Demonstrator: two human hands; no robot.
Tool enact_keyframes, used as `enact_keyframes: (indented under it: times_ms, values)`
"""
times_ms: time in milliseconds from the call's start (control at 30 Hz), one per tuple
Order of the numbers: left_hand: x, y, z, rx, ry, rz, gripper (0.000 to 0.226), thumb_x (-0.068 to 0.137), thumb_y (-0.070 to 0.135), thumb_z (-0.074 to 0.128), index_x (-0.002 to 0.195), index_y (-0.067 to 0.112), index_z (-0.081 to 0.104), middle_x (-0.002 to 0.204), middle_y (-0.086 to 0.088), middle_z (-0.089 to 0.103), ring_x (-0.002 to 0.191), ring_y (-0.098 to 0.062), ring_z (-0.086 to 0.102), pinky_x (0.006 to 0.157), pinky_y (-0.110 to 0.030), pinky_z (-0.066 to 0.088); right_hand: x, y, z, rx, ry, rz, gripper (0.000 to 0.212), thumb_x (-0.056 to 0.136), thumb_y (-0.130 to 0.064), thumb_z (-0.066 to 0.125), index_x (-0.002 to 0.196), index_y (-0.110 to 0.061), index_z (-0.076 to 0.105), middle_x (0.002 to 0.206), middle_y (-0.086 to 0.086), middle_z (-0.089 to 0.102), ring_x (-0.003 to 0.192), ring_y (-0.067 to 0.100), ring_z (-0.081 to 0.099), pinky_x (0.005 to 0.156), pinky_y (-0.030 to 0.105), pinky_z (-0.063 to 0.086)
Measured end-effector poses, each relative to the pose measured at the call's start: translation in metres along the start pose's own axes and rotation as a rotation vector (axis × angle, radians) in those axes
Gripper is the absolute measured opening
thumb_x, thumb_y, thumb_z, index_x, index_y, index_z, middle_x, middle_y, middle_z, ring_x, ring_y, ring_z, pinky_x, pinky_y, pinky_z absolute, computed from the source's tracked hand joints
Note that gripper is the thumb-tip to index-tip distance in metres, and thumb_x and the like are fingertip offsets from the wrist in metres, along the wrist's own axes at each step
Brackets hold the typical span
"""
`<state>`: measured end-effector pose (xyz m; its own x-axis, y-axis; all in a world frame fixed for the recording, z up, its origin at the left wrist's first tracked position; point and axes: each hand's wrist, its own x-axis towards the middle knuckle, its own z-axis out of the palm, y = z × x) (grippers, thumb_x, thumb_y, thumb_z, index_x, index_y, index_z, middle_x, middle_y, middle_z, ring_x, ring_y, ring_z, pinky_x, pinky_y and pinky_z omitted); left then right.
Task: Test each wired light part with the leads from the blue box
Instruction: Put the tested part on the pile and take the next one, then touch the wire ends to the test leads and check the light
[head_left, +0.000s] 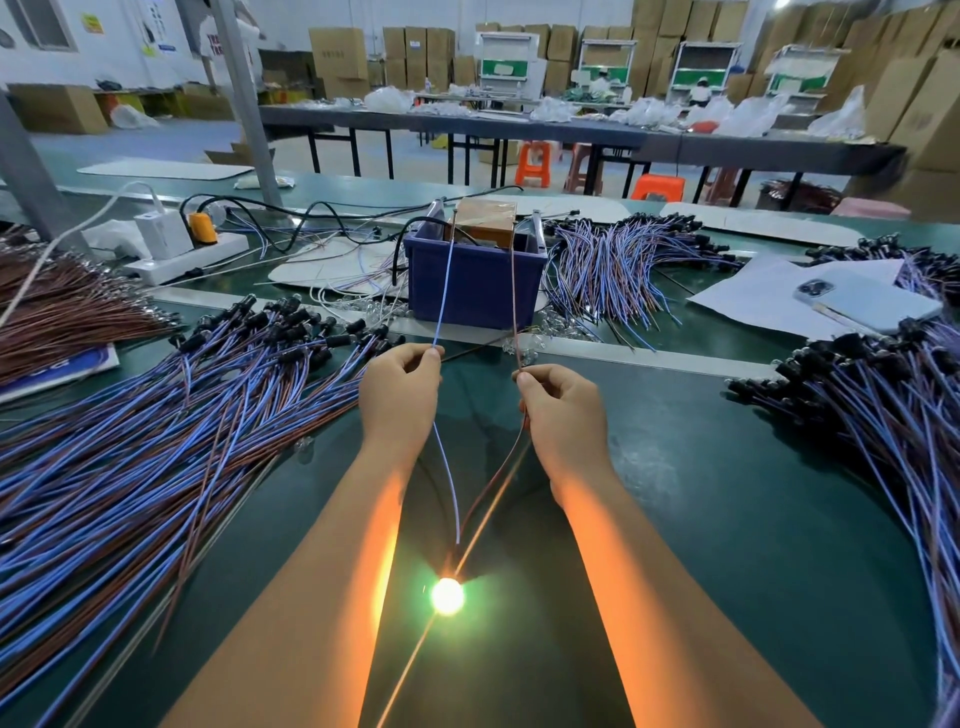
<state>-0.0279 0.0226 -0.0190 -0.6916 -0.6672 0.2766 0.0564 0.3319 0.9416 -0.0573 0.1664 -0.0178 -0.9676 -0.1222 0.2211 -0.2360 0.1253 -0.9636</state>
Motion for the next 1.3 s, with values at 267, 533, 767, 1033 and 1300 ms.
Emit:
enact_keyframes:
  times_ms: [267, 533, 767, 1033, 1300]
  values:
    - [-0.001, 0.001, 0.002, 0.013, -0.015, 0.004, 0.015, 0.092, 0.023, 0.059, 0.085, 0.027, 0.071, 0.064, 0.012, 0.064, 0.062, -0.005, 0.056, 0.063, -0.026, 0.046, -0.002, -0.001, 0.002, -0.014, 0.010, -0.043, 0.015, 0.095, -0.016, 0.057, 0.085, -0.022, 0.066, 0.071, -0.008, 0.062, 0.069, 0.009, 0.056, 0.066, 0.024, 0.045]
    - [-0.014, 0.019, 0.015, -0.339, -0.326, -0.107, 0.026, 0.097, 0.015, 0.051, 0.083, 0.016, 0.073, 0.054, 0.011, 0.060, 0.043, 0.000, 0.044, 0.043, -0.013, 0.034, -0.007, -0.001, 0.014, -0.102, -0.069, -0.224, 0.011, 0.088, -0.013, 0.066, 0.093, -0.020, 0.072, 0.082, -0.004, 0.072, 0.079, 0.014, 0.067, 0.077, 0.033, 0.054]
    - [-0.012, 0.020, 0.009, -0.505, -0.299, -0.220, 0.016, 0.094, 0.012, 0.060, 0.080, 0.011, 0.068, 0.055, 0.006, 0.058, 0.043, -0.003, 0.049, 0.042, -0.014, 0.040, -0.003, 0.002, 0.012, 0.000, -0.133, -0.183, 0.031, 0.090, -0.001, 0.054, 0.101, -0.025, 0.070, 0.070, -0.011, 0.064, 0.066, 0.011, 0.058, 0.072, 0.038, 0.054]
    - [-0.002, 0.012, 0.004, -0.838, -0.077, -0.357, 0.019, 0.092, 0.006, 0.061, 0.075, 0.013, 0.058, 0.054, 0.005, 0.061, 0.046, -0.003, 0.056, 0.048, -0.013, 0.049, -0.011, -0.005, 0.012, 0.241, -0.309, -0.239, 0.023, 0.095, -0.010, 0.058, 0.112, -0.023, 0.067, 0.078, -0.012, 0.067, 0.062, 0.003, 0.054, 0.061, 0.020, 0.049]
    - [-0.028, 0.012, 0.020, 0.045, -0.278, 0.426, 0.013, 0.079, 0.000, 0.074, 0.072, 0.009, 0.068, 0.066, -0.001, 0.067, 0.062, -0.012, 0.061, 0.063, -0.029, 0.054, -0.001, -0.002, -0.006, 0.463, 0.201, 0.119, 0.034, 0.105, -0.024, 0.039, 0.084, -0.020, 0.065, 0.070, -0.006, 0.054, 0.053, 0.003, 0.048, 0.056, 0.020, 0.046]
